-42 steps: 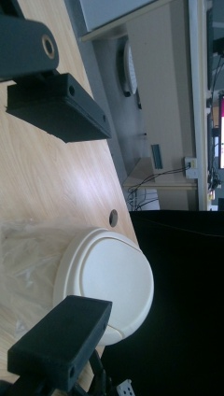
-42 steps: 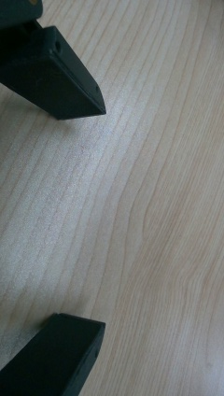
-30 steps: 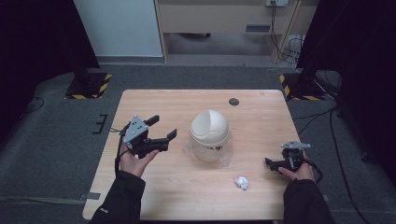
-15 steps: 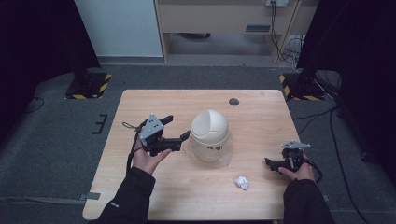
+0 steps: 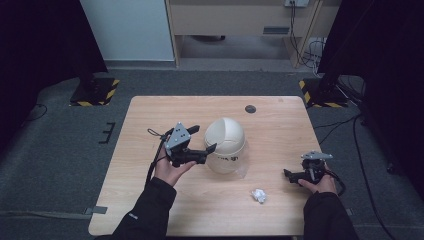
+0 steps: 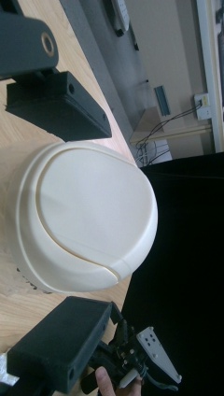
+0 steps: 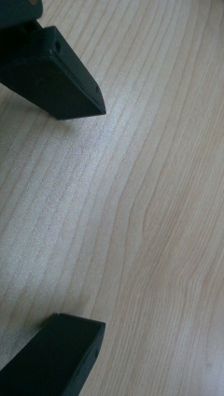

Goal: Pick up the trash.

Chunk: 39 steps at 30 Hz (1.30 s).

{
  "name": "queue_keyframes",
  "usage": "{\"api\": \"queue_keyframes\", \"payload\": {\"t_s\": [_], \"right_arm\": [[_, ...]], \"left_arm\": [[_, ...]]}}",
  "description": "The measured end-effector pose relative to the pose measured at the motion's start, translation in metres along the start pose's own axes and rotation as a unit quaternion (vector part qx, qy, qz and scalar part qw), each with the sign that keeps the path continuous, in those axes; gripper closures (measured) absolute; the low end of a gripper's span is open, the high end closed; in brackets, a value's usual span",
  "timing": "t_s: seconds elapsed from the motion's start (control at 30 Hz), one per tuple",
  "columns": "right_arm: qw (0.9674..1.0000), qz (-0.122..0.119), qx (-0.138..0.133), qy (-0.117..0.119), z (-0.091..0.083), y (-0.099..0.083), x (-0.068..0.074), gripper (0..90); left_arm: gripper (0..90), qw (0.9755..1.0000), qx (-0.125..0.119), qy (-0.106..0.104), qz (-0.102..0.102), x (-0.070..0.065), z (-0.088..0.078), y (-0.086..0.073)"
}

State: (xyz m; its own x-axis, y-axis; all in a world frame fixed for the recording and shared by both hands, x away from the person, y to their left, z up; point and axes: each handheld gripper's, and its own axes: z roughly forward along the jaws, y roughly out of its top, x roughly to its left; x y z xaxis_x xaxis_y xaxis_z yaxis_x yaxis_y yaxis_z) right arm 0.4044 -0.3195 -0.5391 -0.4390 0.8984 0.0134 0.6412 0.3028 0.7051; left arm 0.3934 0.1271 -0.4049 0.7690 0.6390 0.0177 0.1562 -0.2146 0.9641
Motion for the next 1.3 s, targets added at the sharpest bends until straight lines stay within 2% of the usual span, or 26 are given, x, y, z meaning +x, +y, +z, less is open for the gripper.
{"api": "queue_keyframes", "payload": {"t_s": [0.3, 0.67, 1.3], "right_arm": [[1.0, 0.0, 0.0, 0.0, 0.0, 0.0, 0.0, 0.7], [1.0, 0.0, 0.0, 0.0, 0.0, 0.0, 0.0, 0.7], [1.0, 0.0, 0.0, 0.0, 0.0, 0.0, 0.0, 0.7]], "left_arm": [[13.5, 0.9997, 0.018, -0.016, 0.001, -0.004, 0.015, -0.001], [13.9, 0.9989, 0.041, -0.024, 0.0, -0.007, 0.027, -0.006], [14.7, 0.9966, 0.073, -0.036, -0.006, -0.011, 0.041, -0.012]]}}
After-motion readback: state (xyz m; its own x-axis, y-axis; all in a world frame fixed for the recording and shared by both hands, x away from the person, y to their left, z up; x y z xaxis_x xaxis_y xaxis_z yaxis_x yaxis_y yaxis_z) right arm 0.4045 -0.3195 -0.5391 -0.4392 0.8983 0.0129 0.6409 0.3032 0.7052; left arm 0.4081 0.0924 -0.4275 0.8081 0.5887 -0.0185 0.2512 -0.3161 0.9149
